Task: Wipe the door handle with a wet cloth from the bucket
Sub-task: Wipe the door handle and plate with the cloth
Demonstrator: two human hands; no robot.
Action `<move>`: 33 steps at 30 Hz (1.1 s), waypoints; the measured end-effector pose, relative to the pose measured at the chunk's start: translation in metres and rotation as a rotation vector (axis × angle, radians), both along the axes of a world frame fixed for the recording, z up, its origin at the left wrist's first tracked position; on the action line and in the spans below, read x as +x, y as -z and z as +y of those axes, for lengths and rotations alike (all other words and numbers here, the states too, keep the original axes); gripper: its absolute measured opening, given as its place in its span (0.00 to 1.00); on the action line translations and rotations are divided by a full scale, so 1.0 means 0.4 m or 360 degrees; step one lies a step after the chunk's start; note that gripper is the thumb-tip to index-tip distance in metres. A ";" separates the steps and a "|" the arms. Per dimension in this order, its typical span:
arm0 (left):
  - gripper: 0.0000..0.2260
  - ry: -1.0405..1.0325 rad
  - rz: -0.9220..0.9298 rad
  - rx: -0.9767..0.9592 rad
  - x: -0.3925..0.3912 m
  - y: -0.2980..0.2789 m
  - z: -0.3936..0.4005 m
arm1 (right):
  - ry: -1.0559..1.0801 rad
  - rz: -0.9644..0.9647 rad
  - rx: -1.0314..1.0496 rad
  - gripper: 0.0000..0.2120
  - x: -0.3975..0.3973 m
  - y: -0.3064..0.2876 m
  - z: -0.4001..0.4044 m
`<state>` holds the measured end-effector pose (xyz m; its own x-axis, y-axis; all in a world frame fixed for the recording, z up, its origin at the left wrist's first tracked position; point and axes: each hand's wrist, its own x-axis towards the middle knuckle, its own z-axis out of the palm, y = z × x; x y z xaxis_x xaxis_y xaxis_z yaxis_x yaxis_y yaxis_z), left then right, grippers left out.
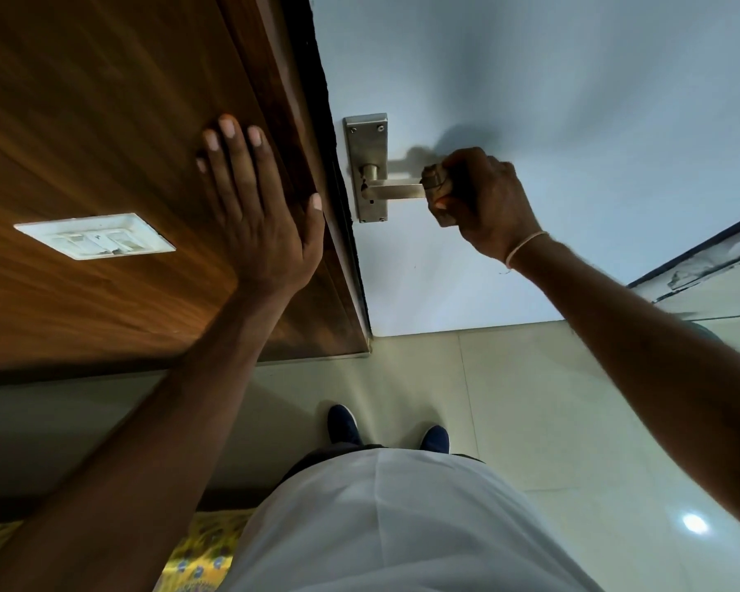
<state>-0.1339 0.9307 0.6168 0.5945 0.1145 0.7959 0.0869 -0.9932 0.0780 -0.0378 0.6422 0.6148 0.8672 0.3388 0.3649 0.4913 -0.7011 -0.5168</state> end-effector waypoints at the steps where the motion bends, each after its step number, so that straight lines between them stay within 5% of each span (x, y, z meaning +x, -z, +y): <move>1: 0.37 0.0002 -0.0001 0.0000 0.000 0.001 0.000 | 0.0084 0.0132 0.0171 0.18 -0.013 0.009 0.005; 8: 0.37 0.0004 -0.0019 -0.0011 0.010 0.004 -0.008 | 0.0578 0.0818 0.1493 0.17 -0.079 0.073 0.066; 11: 0.38 -0.0016 -0.0028 -0.0013 0.008 0.007 -0.006 | 0.0543 0.1084 0.2100 0.22 -0.097 0.102 0.110; 15: 0.38 -0.0010 -0.0037 -0.0007 0.013 0.008 -0.007 | 0.0486 0.1327 0.2620 0.17 -0.106 0.084 0.175; 22: 0.37 0.0011 -0.0051 -0.0008 0.020 0.016 0.001 | 0.0546 0.1782 0.2778 0.14 -0.123 0.026 0.332; 28: 0.38 -0.0003 -0.0066 -0.0025 0.026 0.018 -0.002 | 0.0494 0.1567 0.2926 0.16 -0.089 0.018 0.168; 33: 0.37 0.0015 -0.0074 -0.0039 0.031 0.022 -0.003 | 0.0479 0.1689 0.2984 0.20 -0.112 -0.007 0.270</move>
